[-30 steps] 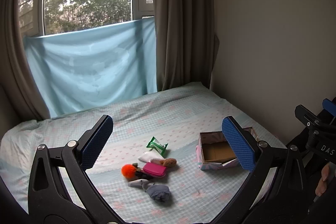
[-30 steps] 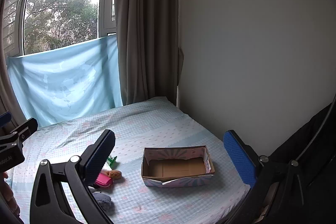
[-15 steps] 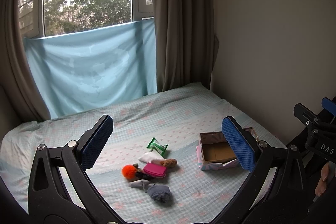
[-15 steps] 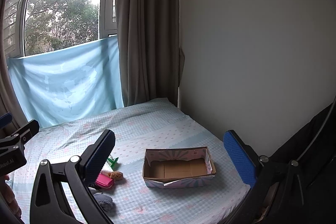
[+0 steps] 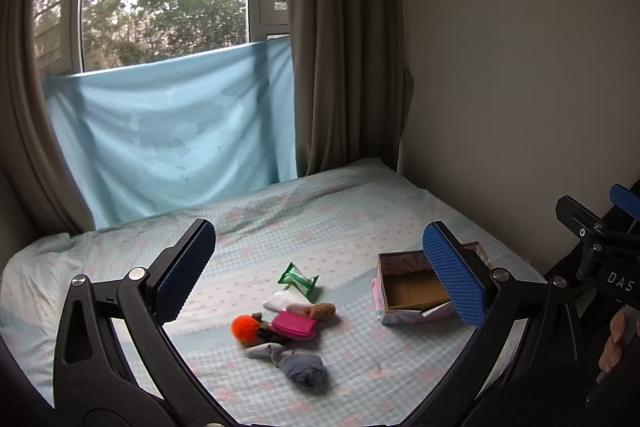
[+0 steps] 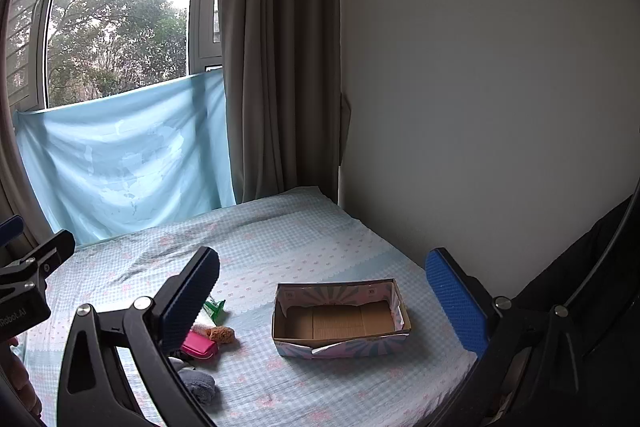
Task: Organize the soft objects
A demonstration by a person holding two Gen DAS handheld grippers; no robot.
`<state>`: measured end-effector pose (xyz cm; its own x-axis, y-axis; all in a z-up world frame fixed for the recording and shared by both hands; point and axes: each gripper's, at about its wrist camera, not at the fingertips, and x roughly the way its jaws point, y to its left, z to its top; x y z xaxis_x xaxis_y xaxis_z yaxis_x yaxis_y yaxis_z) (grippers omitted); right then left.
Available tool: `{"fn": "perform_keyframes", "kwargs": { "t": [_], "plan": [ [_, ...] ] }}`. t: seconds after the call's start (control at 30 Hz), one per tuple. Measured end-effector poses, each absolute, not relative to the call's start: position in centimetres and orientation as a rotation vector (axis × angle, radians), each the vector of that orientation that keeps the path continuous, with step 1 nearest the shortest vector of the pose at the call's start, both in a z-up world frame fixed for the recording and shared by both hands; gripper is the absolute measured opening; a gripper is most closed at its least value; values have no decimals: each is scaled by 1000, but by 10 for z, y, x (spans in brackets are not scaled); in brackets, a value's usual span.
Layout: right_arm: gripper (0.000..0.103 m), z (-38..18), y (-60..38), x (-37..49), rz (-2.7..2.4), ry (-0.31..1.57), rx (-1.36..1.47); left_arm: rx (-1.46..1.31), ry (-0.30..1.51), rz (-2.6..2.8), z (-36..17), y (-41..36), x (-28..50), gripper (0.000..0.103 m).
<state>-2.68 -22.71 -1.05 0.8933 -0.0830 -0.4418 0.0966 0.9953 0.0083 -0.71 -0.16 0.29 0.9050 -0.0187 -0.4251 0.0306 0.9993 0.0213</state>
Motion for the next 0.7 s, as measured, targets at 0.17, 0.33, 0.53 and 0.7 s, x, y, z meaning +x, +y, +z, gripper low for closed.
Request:
{"fn": "perform_keyframes", "kwargs": {
  "t": [0.17, 0.33, 0.53, 0.7],
  "plan": [
    [103, -12, -228, -28, -93, 456, 32, 27, 439, -25, 2, -2, -7, 103],
    [103, -12, -228, -28, -93, 455, 32, 23, 438, -22, 2, -3, -9, 103],
    [103, -12, -229, -28, -91, 457, 33, 17, 439, -20, 2, -4, -10, 103],
    [103, -11, -231, -27, -74, 458, 42, -4, 443, -14, 3, -2, -10, 103]
  ]
}}
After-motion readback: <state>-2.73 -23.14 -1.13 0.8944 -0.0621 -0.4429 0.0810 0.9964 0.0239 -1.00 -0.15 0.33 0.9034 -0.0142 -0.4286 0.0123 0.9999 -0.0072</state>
